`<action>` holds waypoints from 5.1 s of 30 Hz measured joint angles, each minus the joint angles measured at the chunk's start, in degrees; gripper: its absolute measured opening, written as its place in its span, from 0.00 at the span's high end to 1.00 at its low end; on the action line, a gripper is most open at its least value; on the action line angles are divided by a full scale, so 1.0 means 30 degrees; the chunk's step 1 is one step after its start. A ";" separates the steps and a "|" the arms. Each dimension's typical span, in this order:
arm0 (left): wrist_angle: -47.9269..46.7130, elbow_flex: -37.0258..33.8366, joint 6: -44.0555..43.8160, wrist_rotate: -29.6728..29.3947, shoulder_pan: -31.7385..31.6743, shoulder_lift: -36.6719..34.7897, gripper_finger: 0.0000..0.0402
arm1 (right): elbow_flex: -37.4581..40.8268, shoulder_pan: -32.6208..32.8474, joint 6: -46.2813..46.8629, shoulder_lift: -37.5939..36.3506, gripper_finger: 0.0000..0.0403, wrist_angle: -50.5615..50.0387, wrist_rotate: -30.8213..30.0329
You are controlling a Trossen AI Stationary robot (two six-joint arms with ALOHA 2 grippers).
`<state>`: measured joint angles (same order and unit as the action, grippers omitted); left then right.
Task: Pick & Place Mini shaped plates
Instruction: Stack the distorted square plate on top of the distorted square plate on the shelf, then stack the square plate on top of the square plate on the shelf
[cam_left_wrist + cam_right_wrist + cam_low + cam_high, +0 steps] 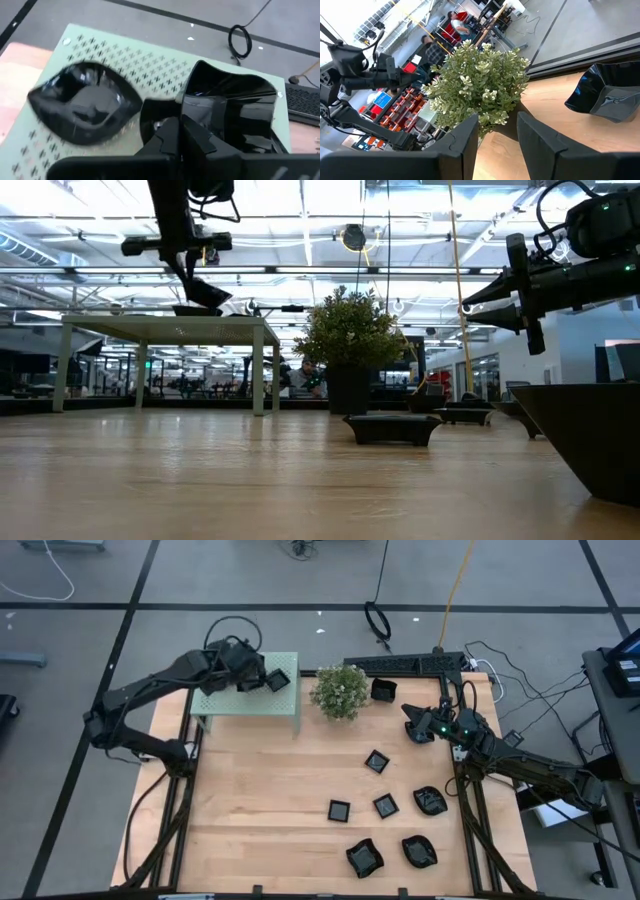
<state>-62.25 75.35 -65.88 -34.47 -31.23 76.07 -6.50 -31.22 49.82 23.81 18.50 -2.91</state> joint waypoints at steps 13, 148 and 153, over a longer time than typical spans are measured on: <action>-0.1376 0.0000 -0.2478 -0.1204 0.0673 0.0007 0.94 | 0.0000 0.0000 0.0007 -0.0006 0.69 0.0001 -0.0001; 0.9285 0.0007 2.0317 0.8164 -0.0892 0.1982 0.97 | 0.0000 -0.0007 0.0007 0.0045 0.69 -0.0005 -0.0001; 0.8974 0.0007 2.1362 1.1140 -0.2859 0.1995 0.96 | 0.0000 -0.0007 0.0007 0.0045 0.69 0.0001 -0.0001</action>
<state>-35.33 75.37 -1.79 -1.05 -39.81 82.06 -6.50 -31.24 49.84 23.94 18.50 -2.92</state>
